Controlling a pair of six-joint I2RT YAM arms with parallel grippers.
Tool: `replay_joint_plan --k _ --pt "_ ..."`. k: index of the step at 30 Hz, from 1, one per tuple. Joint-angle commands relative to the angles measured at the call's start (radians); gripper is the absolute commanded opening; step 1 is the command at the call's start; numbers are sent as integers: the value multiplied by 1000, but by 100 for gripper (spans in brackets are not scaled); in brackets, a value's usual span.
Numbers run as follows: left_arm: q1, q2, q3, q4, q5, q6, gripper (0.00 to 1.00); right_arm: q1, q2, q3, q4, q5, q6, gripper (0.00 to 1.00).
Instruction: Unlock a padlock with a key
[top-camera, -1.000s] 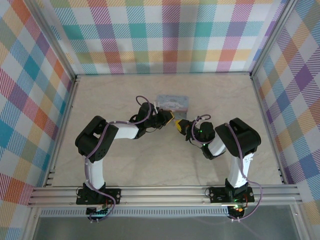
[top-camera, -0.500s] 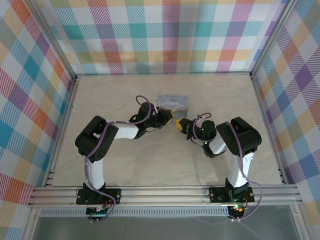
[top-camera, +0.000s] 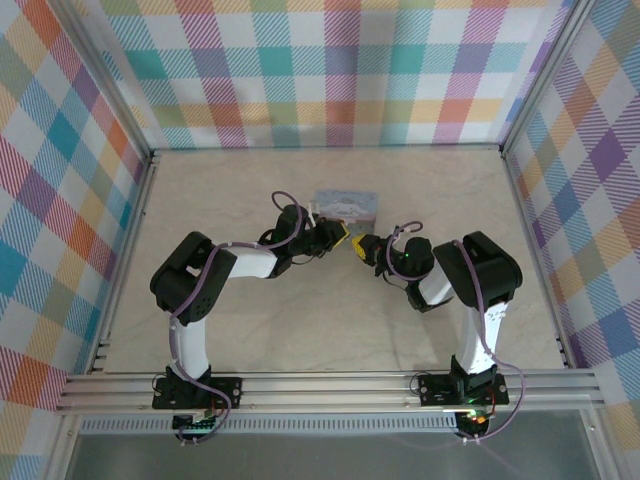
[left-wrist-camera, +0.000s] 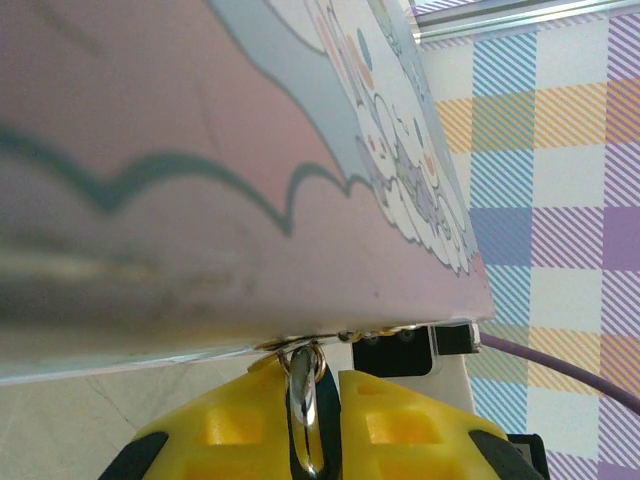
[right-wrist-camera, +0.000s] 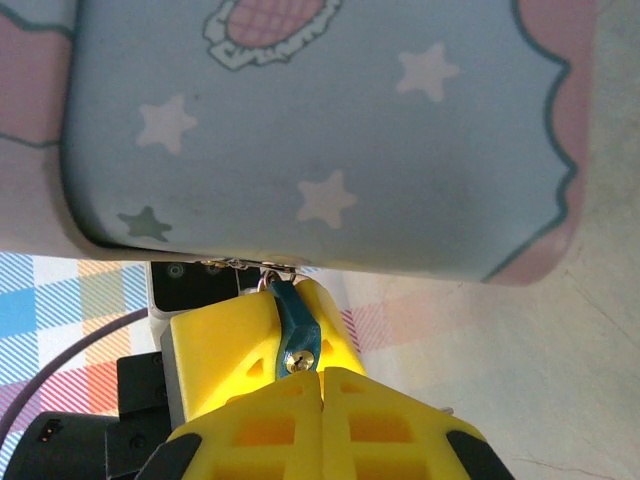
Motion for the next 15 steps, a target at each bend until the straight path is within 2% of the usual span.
replay_joint_plan --k 1,10,15 --pt "-34 -36 0 105 150 -18 2 -3 -3 41 -9 24 -49 0" --pt "-40 -31 7 96 148 -15 0 54 -16 27 -8 124 79 0" --pt "-58 -24 20 94 168 -15 0 59 6 55 -8 130 79 0"
